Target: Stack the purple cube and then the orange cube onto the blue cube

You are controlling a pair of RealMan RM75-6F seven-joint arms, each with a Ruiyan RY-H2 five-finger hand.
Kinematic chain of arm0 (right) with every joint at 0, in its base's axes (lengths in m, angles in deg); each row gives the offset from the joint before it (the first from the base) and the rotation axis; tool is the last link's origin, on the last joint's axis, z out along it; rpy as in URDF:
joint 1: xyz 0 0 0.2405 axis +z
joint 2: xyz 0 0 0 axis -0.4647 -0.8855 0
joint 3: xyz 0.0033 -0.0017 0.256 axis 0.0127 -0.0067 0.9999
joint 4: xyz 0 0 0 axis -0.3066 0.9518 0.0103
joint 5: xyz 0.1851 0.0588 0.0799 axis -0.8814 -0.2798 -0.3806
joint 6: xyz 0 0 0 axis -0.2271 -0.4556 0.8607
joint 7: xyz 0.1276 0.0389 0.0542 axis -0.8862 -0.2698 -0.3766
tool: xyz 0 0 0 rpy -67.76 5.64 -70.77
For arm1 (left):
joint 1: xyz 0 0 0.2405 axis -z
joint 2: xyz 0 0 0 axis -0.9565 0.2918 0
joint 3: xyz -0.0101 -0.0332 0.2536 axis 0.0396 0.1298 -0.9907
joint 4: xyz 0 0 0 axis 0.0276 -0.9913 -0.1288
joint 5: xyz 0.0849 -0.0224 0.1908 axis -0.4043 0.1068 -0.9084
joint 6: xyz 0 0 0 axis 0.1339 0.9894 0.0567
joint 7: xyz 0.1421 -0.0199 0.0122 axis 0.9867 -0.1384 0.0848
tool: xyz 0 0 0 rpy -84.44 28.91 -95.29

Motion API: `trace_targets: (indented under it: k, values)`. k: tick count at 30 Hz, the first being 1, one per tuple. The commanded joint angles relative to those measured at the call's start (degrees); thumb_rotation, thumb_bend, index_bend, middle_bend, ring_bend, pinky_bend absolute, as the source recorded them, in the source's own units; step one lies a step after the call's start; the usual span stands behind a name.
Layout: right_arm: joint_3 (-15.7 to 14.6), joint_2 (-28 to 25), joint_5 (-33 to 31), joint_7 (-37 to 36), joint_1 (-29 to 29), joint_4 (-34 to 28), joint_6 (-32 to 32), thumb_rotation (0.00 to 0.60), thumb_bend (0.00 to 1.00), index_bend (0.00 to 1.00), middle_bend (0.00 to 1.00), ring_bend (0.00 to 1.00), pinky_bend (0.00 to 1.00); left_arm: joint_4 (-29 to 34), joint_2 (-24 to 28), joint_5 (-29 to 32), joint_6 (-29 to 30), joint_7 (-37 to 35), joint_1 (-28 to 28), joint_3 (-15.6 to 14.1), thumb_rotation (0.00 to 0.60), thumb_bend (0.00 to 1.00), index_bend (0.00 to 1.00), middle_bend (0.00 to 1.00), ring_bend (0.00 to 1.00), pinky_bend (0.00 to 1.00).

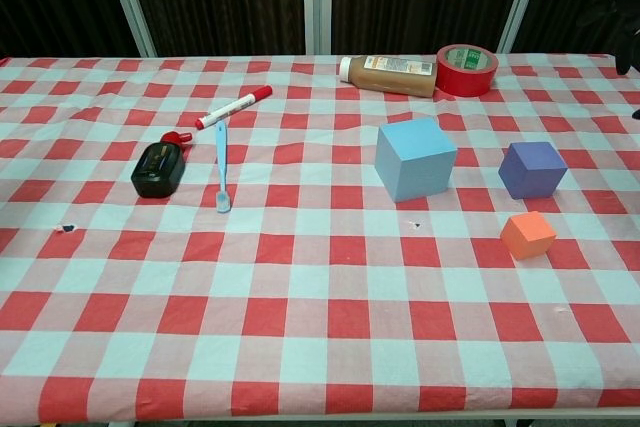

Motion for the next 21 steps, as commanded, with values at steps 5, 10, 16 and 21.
trace_targets:
  k: [5, 10, 16, 21]
  values:
    - [-1.25, 6.5, 0.44, -0.65, 2.46, 8.78, 4.81, 0.6, 0.07, 0.09, 0.35, 0.07, 0.0, -0.7, -0.31, 0.05, 0.76, -0.74, -0.54, -0.19, 0.6, 0.16, 0.15, 0.12, 0.06, 0.21]
    - [-1.94, 10.05, 0.55, -1.69, 3.88, 14.24, 8.41, 0.6, 0.07, 0.02, 0.25, 0.01, 0.0, -0.88, 0.11, 0.0, 1.37, -1.19, -0.87, -0.19, 0.6, 0.16, 0.15, 0.12, 0.07, 0.21]
    - [-1.76, 13.24, 1.62, -3.72, 5.14, 18.57, 10.23, 0.6, 0.07, 0.0, 0.24, 0.0, 0.0, -0.84, 0.95, 0.21, 1.63, -1.3, -0.95, 0.08, 0.6, 0.16, 0.15, 0.12, 0.06, 0.21]
    - [-1.59, 14.92, 2.38, -4.32, 5.63, 20.36, 10.27, 0.6, 0.08, 0.0, 0.28, 0.0, 0.0, -1.14, 1.04, 0.39, 1.44, -1.61, -0.89, 0.17, 0.6, 0.16, 0.15, 0.12, 0.06, 0.21]
